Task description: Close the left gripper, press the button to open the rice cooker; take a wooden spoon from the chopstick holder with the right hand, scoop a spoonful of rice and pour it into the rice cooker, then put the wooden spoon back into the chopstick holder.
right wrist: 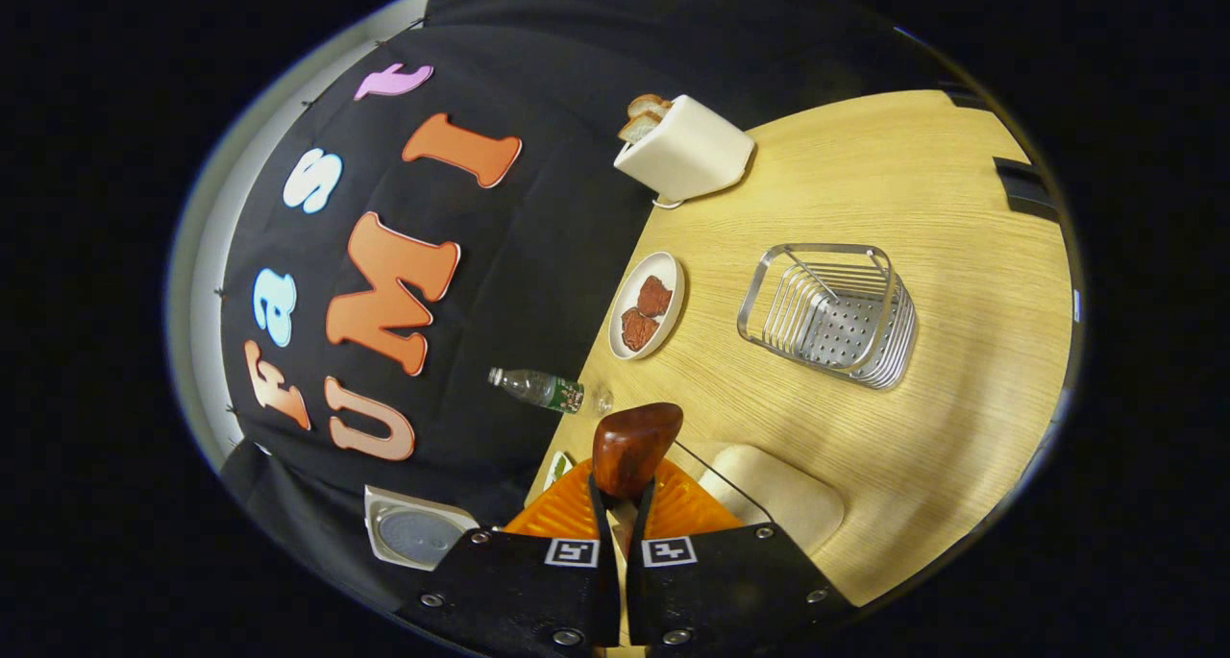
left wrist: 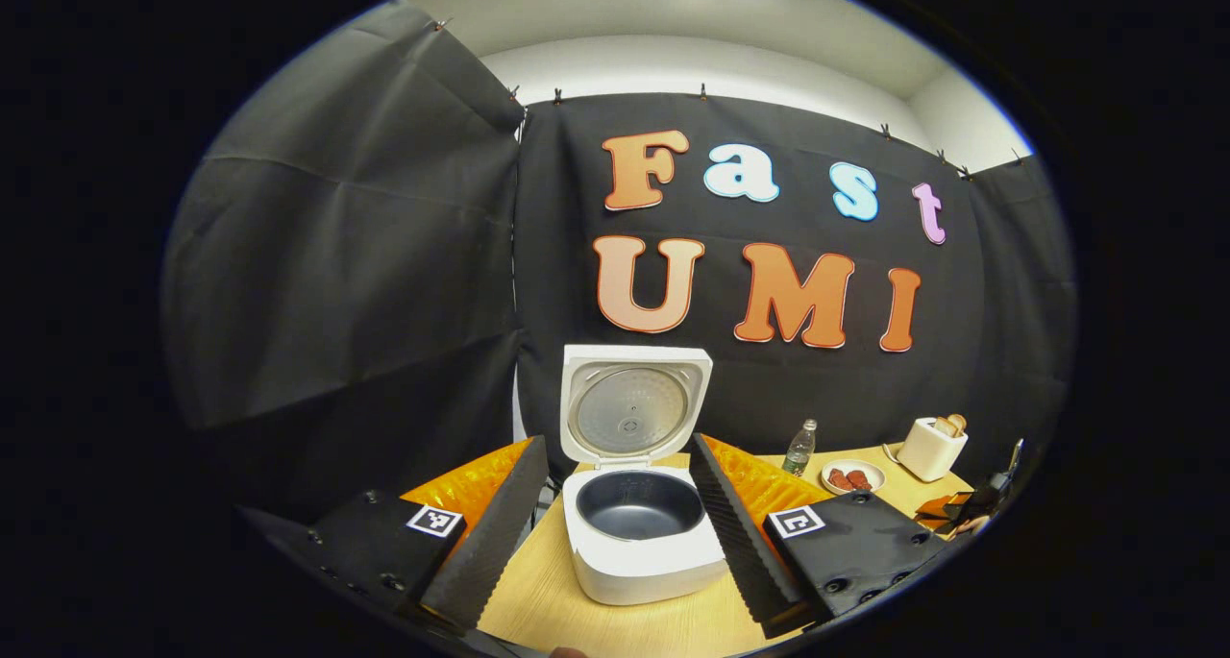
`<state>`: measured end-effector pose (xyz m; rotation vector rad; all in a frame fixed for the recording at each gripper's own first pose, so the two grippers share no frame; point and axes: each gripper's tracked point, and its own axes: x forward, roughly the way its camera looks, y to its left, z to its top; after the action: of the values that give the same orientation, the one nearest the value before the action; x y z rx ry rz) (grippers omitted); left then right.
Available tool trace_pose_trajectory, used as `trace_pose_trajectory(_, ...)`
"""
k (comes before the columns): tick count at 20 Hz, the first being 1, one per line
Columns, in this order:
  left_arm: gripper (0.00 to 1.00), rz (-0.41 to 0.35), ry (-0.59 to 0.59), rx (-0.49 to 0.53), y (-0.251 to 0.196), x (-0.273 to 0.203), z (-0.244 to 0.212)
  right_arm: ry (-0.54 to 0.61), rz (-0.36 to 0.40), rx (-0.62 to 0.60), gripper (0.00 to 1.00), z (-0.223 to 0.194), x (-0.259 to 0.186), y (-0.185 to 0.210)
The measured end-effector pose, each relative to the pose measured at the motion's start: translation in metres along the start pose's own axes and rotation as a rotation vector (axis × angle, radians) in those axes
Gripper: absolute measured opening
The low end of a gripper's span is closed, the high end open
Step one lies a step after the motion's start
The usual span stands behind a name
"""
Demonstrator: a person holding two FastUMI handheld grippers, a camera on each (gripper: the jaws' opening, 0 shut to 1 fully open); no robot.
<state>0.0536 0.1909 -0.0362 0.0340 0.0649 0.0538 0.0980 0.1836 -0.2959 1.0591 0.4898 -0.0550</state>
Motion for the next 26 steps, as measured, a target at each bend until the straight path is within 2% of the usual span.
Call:
trace_pose_trajectory(6, 1.0, -0.009, 0.013, 0.013, 0.001, -0.001, -0.005, 0.005, 0.007, 0.087, 0.02, 0.004, -0.009, 0.012)
trace_pose_trajectory(15, 1.0, -0.018, 0.031, -0.044, 0.009, -0.004, -0.013, 0.026, 0.086, 0.072, 0.02, -0.008, -0.022, 0.121)
trace_pose_trajectory(26, 1.0, 0.01, 0.044, -0.058, 0.05, -0.007, -0.017, 0.139, 0.2, -0.031, 0.02, -0.113, 0.007, 0.264)
